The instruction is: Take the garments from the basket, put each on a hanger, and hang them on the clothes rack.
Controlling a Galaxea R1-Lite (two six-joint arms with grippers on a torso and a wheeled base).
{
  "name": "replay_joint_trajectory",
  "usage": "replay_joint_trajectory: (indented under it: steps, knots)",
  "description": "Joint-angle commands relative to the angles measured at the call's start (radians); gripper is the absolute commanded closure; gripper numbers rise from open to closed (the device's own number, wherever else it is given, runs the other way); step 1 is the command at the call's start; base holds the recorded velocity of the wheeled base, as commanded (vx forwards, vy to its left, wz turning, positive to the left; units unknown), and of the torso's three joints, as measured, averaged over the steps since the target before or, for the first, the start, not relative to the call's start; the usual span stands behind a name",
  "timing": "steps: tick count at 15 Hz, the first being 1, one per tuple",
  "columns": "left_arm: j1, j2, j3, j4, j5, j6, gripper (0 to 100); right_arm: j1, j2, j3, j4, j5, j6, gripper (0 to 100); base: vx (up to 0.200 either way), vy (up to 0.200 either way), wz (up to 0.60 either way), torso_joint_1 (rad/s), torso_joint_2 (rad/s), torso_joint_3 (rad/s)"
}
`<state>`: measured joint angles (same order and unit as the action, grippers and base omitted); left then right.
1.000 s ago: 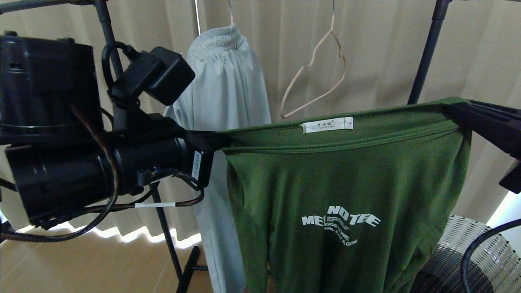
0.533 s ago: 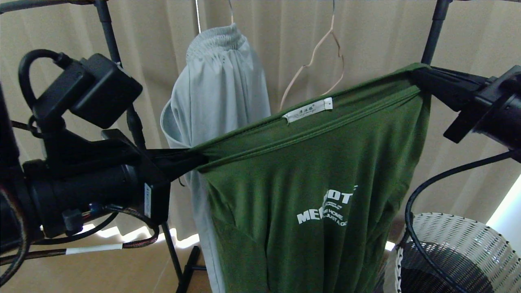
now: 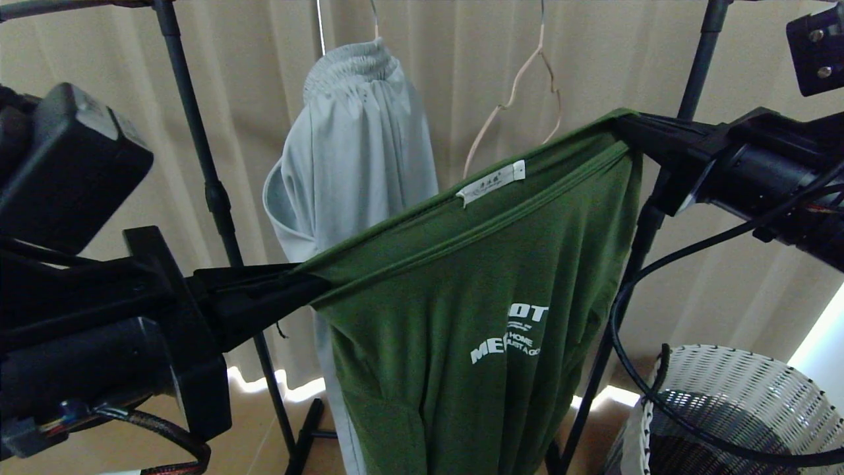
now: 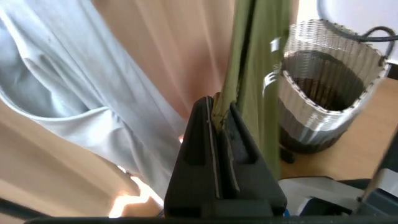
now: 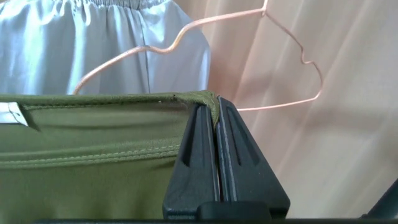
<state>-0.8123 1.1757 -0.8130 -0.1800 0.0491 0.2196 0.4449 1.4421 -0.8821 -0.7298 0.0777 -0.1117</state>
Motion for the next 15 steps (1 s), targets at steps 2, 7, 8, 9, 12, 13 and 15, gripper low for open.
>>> replay_joint_trajectory:
  steps: [2,7,8,9,12,13,15]
  knots:
    - [-0.005,-0.010,0.003,-0.001,-0.002,0.000,100,0.001,0.009,-0.001,0.000,-0.001,0.000,100,0.000,0.000,0.00,0.000,0.00,0.000]
    - [0.001,-0.002,-0.006,-0.004,0.001,0.000,100,0.000,-0.026,0.005,0.003,-0.007,-0.003,100,0.000,0.000,0.00,0.000,0.00,0.000]
    - [0.035,0.001,-0.015,-0.007,0.001,0.000,100,-0.009,-0.048,0.000,0.004,-0.007,-0.005,100,0.000,0.000,0.00,0.000,0.00,0.000]
    - [0.061,0.013,-0.029,-0.007,0.001,0.001,100,-0.026,-0.062,0.000,0.009,-0.007,-0.005,100,0.000,0.000,0.00,0.000,0.00,0.000]
    - [0.153,0.105,-0.091,-0.062,0.003,0.001,100,-0.037,-0.108,0.002,0.020,-0.007,-0.005,100,0.000,0.000,0.00,0.000,0.00,0.000]
    - [0.176,0.147,-0.098,-0.119,0.006,0.000,100,-0.049,-0.124,0.000,0.024,-0.006,-0.005,100,0.000,0.000,0.00,0.000,0.00,0.000]
    - [0.213,0.197,-0.100,-0.185,0.006,0.001,100,-0.063,-0.161,-0.003,0.086,-0.004,-0.005,100,0.000,0.000,0.00,0.000,0.00,0.000]
